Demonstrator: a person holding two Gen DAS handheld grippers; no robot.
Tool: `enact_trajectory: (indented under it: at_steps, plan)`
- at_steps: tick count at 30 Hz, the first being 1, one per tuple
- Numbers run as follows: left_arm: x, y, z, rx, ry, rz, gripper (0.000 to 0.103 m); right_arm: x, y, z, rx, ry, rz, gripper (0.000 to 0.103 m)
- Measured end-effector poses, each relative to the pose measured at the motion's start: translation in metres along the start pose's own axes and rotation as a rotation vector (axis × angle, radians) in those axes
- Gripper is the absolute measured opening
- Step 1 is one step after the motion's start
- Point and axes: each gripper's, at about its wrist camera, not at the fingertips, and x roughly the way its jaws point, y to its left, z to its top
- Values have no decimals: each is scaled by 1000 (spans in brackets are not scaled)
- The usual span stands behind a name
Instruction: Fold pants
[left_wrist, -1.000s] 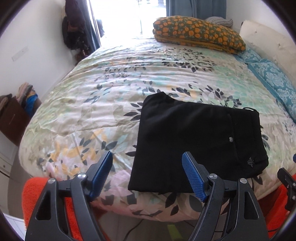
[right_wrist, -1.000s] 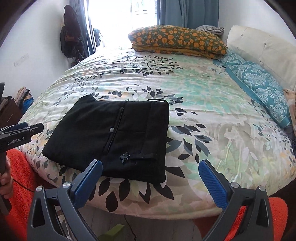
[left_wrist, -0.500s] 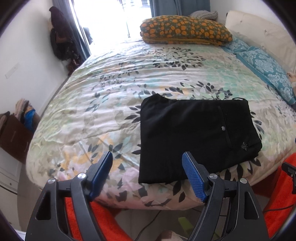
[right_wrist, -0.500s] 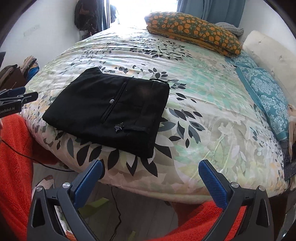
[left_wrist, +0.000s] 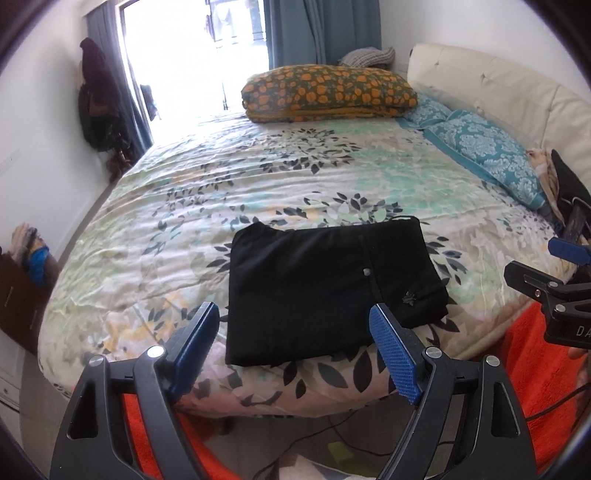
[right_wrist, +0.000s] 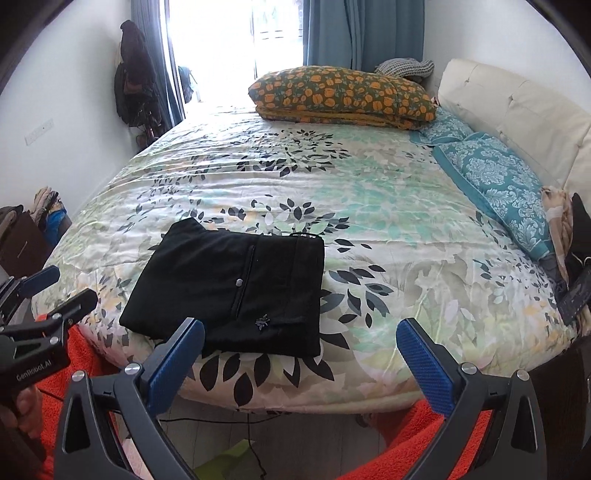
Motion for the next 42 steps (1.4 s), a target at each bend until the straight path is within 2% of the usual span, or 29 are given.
enact_trajectory:
  at_steps: [2,5,9,11,13,15,18,29,30,32,42]
  plan:
    - [-1,1,1,0,-7,23,85,6,6,-5,-33,23,-3,103]
    - [0,5,2,-9,-7,109,85,13,8,-12,-49,49,-20,103]
    - [14,2,-4,41,50,259,85,15,3,-16,1,57,-9,103]
    - [17,0,-11,53,69,279,85,15,2,-17,9,53,-8,103]
    - [22,1,-14,22,115,240,85,15,4,-17,8,54,-10,103]
    - [27,2,-15,-21,172,167,85,14,4,-16,4,54,-4,103]
    - [28,1,-14,-43,176,110,85,11,9,-14,-8,40,-12,103]
    - [27,7,-16,-73,196,96,86,15,14,-14,6,46,10,103]
    - [28,8,-16,-83,202,81,89,15,14,-14,5,45,11,103]
    - [27,9,-16,-96,206,67,90,14,15,-14,7,44,13,103]
    - [29,6,-17,-75,220,69,90,14,16,-14,13,44,14,103]
